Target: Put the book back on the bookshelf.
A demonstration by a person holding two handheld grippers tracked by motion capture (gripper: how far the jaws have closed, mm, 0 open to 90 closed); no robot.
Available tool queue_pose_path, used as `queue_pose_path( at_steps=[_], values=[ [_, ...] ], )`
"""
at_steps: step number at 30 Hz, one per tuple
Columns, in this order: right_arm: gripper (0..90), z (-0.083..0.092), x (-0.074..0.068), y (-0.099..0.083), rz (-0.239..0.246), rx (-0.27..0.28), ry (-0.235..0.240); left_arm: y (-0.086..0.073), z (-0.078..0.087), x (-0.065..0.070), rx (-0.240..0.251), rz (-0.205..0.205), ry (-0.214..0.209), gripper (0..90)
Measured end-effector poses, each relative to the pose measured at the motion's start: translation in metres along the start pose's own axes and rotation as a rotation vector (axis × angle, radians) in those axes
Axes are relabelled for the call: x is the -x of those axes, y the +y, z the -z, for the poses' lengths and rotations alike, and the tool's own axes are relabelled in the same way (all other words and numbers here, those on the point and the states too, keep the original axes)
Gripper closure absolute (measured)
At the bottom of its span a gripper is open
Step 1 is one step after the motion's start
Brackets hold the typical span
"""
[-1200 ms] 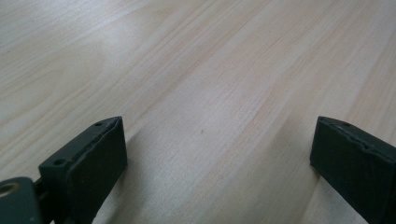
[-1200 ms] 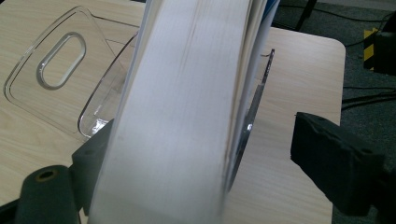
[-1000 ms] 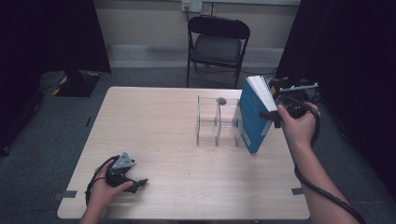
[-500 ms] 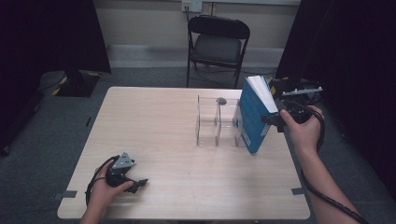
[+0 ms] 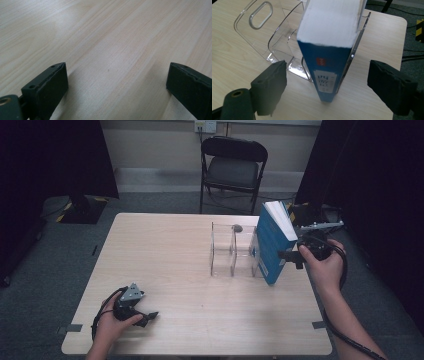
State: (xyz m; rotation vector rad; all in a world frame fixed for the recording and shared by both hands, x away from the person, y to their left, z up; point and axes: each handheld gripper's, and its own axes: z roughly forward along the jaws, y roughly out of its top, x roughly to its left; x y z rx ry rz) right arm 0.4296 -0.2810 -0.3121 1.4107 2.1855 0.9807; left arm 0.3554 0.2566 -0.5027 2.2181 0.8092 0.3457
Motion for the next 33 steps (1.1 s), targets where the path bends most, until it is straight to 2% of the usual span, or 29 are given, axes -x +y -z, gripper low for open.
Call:
queue_pose_path(
  at_steps=[11, 15, 25, 29, 33],
  values=[
    [15.7, 0.001, -0.003, -0.012, 0.009, -0.004, 0.009, 0.0, 0.0, 0.0, 0.001, 0.001, 0.003, 3.5],
    [15.4, 0.0, -0.007, -0.015, 0.021, -0.015, 0.022, 0.0, 0.0, 0.001, 0.001, 0.004, 0.006, 3.5],
    [15.5, -0.004, -0.012, -0.027, 0.018, -0.03, 0.049, 0.0, 0.0, 0.001, 0.001, 0.007, 0.006, 3.5],
    [15.4, -0.006, -0.013, -0.03, 0.028, -0.021, 0.049, 0.0, 0.0, 0.001, 0.001, 0.007, 0.007, 3.5],
    [15.5, -0.007, -0.014, -0.035, 0.013, -0.034, 0.055, 0.0, 0.0, 0.001, 0.001, 0.007, 0.006, 3.5]
  ],
)
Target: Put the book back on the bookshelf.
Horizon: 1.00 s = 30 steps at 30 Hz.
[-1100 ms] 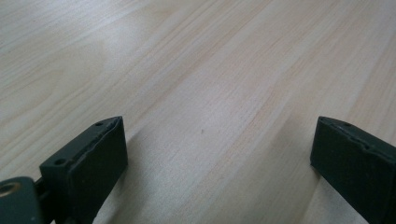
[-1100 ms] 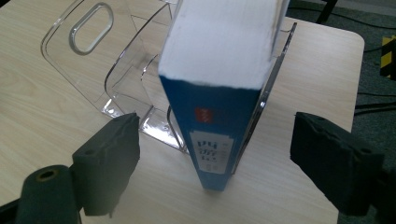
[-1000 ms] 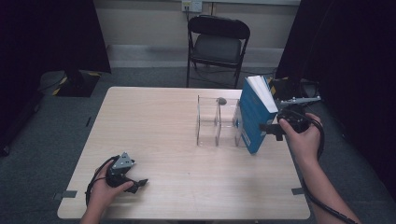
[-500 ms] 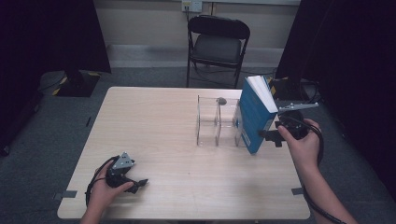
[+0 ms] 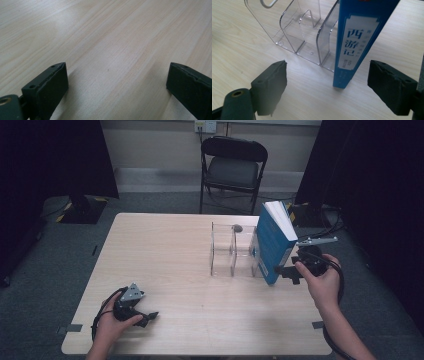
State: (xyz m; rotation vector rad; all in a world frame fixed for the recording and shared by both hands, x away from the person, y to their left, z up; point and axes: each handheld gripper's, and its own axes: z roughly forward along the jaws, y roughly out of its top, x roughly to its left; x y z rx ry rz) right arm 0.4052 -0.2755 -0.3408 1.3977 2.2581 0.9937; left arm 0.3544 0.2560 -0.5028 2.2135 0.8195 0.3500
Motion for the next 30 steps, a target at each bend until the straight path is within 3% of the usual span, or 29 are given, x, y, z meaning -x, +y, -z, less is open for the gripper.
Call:
queue_pose_path(
  at_steps=[23, 30],
  values=[
    [16.1, -0.011, -0.008, -0.02, -0.012, 0.003, 0.044, 0.0, 0.0, 0.0, 0.0, 0.0, 0.0, 3.5],
    [16.0, -0.017, -0.014, -0.026, 0.014, -0.013, 0.056, 0.0, 0.0, 0.0, 0.0, 0.0, 0.0, 3.5]
  ],
)
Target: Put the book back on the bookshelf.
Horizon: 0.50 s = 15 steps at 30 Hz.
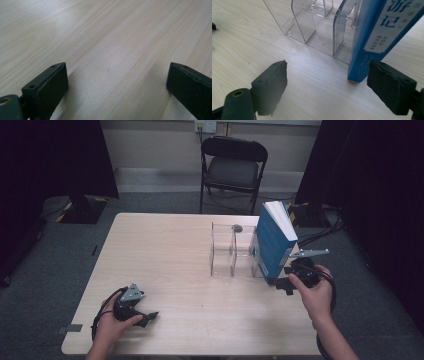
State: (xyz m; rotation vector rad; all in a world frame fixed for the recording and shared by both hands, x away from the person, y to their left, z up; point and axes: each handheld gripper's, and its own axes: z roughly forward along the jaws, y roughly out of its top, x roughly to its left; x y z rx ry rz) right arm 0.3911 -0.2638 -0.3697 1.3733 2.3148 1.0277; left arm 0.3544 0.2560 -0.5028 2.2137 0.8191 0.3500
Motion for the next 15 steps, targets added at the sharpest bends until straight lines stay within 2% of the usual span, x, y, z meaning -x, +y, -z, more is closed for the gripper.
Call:
queue_pose_path(
  at_steps=[15],
  values=[
    [16.0, -0.016, -0.014, -0.009, 0.043, -0.045, 0.037, 0.0, 0.0, 0.0, 0.0, 0.0, 0.0, 3.5]
  ],
)
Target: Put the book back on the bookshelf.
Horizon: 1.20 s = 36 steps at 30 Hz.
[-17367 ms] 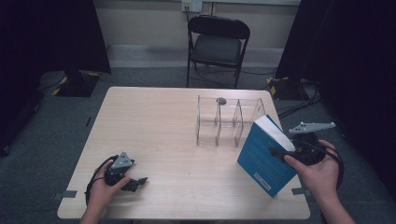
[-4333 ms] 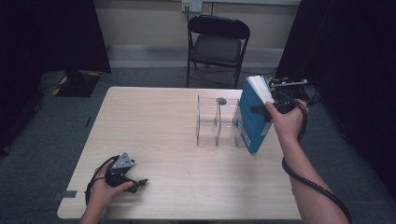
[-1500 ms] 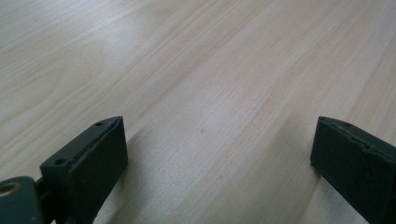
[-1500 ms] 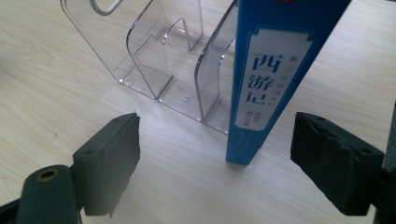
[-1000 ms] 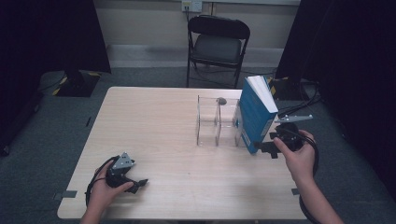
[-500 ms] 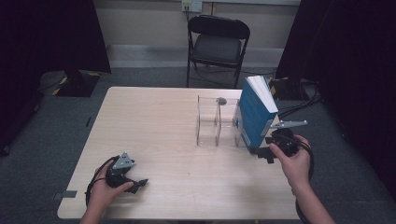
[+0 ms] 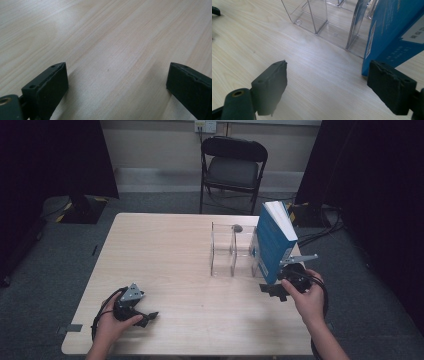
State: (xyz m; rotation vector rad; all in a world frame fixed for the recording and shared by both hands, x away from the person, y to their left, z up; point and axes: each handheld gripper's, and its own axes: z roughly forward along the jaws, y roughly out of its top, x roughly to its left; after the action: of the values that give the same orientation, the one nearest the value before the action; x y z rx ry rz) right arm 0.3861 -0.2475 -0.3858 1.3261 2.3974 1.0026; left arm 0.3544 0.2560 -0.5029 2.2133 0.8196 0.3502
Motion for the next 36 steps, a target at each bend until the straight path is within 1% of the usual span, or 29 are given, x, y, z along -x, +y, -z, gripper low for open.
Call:
queue_pose_path(
  at_steps=[1, 3, 4, 8, 11, 14, 17, 18, 20, 21, 22, 23, 25, 27, 29, 32, 34, 35, 36],
  values=[
    [16.0, 0.0, -0.001, 0.0, 0.001, -0.001, -0.002, 0.0, 0.0, 0.0, 0.0, 0.0, 0.0, 3.5],
    [16.0, -0.002, -0.002, -0.001, 0.007, 0.002, 0.011, 0.0, 0.0, 0.0, 0.0, 0.0, 0.0, 3.5],
    [15.9, -0.003, -0.003, -0.001, 0.0, -0.001, 0.018, 0.0, 0.0, 0.0, 0.0, 0.0, 0.0, 3.5],
    [15.9, -0.007, -0.006, -0.002, 0.018, -0.005, 0.01, 0.0, 0.0, 0.0, 0.0, 0.0, 0.0, 3.5],
    [15.9, -0.01, -0.009, -0.004, 0.015, -0.002, 0.033, 0.0, 0.0, 0.0, 0.0, 0.0, 0.0, 3.5],
    [15.9, -0.013, -0.012, -0.005, 0.029, -0.007, 0.031, 0.0, 0.0, 0.0, 0.0, 0.0, 0.0, 3.5],
    [15.9, -0.016, -0.016, -0.005, 0.032, -0.006, 0.043, 0.0, 0.0, 0.0, 0.0, 0.0, 0.0, 3.5],
    [15.8, -0.017, -0.016, -0.005, 0.042, -0.006, 0.048, 0.0, 0.0, 0.0, 0.0, 0.0, 0.0, 3.5],
    [15.8, -0.02, -0.018, -0.006, 0.041, -0.014, 0.046, 0.0, 0.0, 0.0, 0.0, 0.0, 0.0, 3.5],
    [15.8, -0.021, -0.019, -0.006, 0.05, -0.013, 0.05, 0.0, 0.0, 0.0, 0.0, 0.0, 0.0, 3.5],
    [15.8, -0.021, -0.02, -0.006, 0.047, -0.018, 0.057, 0.0, 0.0, 0.0, 0.0, 0.0, 0.0, 3.5],
    [15.8, -0.022, -0.021, -0.006, 0.052, -0.019, 0.054, 0.0, 0.0, 0.0, 0.0, 0.0, 0.0, 3.5],
    [15.8, -0.023, -0.022, -0.006, 0.053, -0.012, 0.061, 0.0, 0.0, 0.0, 0.0, 0.0, 0.0, 3.5],
    [15.7, -0.025, -0.024, -0.007, 0.056, -0.018, 0.067, 0.0, 0.0, 0.0, 0.0, 0.0, 0.0, 3.5],
    [15.7, -0.028, -0.026, -0.007, 0.069, -0.027, 0.059, 0.0, 0.0, 0.0, 0.0, 0.0, 0.0, 3.5],
    [15.7, -0.032, -0.028, -0.009, 0.072, -0.034, 0.077, 0.0, 0.0, 0.0, -0.001, -0.005, 0.002, 3.5],
    [15.7, -0.034, -0.029, -0.01, 0.078, -0.037, 0.074, 0.0, 0.0, 0.0, -0.001, -0.006, 0.003, 3.5],
    [15.7, -0.035, -0.029, -0.01, 0.078, -0.036, 0.079, 0.0, 0.0, 0.0, -0.001, -0.007, 0.003, 3.5],
    [15.7, -0.036, -0.03, -0.011, 0.062, -0.041, 0.083, 0.0, 0.0, 0.0, -0.001, -0.006, 0.003, 3.5]
  ],
)
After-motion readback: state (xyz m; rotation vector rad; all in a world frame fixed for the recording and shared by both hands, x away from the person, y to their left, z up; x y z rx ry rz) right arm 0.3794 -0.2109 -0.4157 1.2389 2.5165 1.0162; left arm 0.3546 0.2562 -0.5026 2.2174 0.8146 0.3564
